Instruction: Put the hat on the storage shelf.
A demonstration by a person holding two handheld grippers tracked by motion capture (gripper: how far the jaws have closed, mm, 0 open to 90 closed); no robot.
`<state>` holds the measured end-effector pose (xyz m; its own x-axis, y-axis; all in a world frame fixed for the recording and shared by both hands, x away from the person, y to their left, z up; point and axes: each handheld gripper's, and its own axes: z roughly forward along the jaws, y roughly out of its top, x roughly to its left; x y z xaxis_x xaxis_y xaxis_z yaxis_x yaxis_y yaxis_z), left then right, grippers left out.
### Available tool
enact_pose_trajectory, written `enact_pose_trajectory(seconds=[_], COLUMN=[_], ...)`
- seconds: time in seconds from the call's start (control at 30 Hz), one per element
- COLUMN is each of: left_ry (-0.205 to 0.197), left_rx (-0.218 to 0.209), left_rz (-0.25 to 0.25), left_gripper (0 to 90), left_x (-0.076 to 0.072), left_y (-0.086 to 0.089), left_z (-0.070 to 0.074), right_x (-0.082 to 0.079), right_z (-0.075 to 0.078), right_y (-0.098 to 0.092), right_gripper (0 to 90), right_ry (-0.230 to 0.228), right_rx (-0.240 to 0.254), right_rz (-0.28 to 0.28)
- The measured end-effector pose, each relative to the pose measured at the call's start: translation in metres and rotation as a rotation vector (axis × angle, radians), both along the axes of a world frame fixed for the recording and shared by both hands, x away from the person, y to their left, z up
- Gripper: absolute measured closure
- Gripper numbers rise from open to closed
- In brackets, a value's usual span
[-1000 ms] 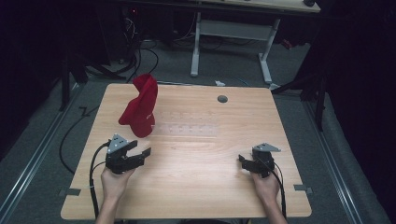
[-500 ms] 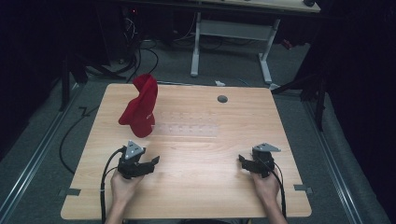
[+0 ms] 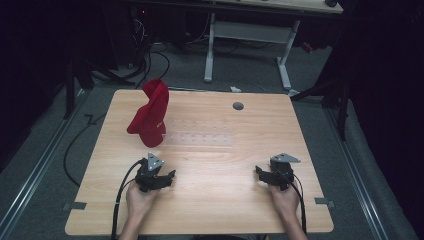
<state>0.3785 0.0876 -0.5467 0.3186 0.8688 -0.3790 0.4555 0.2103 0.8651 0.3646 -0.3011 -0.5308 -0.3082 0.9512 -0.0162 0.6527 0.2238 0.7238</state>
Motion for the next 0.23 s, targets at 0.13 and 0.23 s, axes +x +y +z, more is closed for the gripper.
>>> enact_pose_trajectory(seconds=[0.13,0.23], left_ry=[0.019,0.019], left_rx=[-0.014,-0.013], left_rz=[0.010,0.011], left_gripper=[29.8,29.1], left_x=[0.0007,0.0008], left_y=[0.0018,0.0019], left_z=[0.0003,0.0001], right_x=[0.0000,0.0000], right_z=[0.0000,0.0000], right_y=[0.0000,0.0001], right_gripper=[33.2,33.2], right_ry=[0.000,0.000], right_rx=[0.000,0.000], right_rz=[0.000,0.000])
